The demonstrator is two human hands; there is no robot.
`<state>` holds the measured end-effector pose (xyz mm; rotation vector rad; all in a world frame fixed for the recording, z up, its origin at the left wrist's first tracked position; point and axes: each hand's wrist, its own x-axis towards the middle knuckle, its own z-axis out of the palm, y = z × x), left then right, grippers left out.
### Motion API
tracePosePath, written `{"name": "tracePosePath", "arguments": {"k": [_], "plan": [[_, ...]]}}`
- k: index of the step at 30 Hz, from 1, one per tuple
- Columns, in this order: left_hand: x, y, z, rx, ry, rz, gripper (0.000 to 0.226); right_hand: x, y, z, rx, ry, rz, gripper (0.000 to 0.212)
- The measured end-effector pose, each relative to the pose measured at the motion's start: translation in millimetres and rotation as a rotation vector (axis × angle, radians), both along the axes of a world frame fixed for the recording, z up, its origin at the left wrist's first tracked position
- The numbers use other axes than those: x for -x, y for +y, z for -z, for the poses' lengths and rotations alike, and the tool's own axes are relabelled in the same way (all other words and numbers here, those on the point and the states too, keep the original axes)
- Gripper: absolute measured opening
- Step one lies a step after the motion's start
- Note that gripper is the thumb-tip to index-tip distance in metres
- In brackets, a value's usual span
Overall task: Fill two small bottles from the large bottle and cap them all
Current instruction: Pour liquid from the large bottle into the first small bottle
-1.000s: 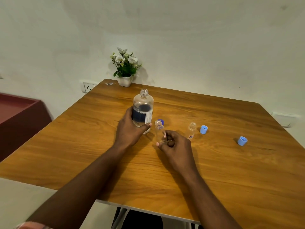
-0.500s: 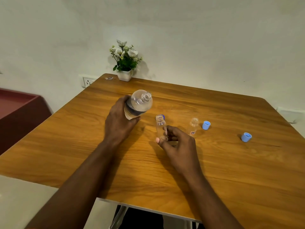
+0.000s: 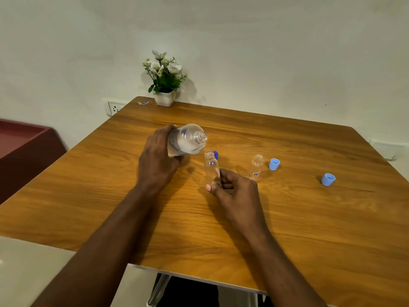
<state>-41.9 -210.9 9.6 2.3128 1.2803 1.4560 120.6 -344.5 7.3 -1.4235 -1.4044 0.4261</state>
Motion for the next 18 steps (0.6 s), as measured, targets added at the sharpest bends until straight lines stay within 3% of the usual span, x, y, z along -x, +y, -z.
{"name": "tracePosePath", "arguments": {"k": [7, 10, 18], "plan": [[0.1, 1.1, -0.3, -0.041, 0.040, -0.015, 0.074, 0.8, -1.3, -1.3, -0.001, -0.001, 0.008, 0.021], [0.2, -0.4, -1.7, -0.065, 0.046, -0.009, 0.073, 0.2, -1.3, -0.9, 0.012, -0.009, 0.011, 0.012], [-1.1, -3.6, -4.2, -0.080, 0.081, -0.003, 0.071, 0.8, -2.5, -1.7, 0.011, 0.020, 0.018, 0.015]]}}
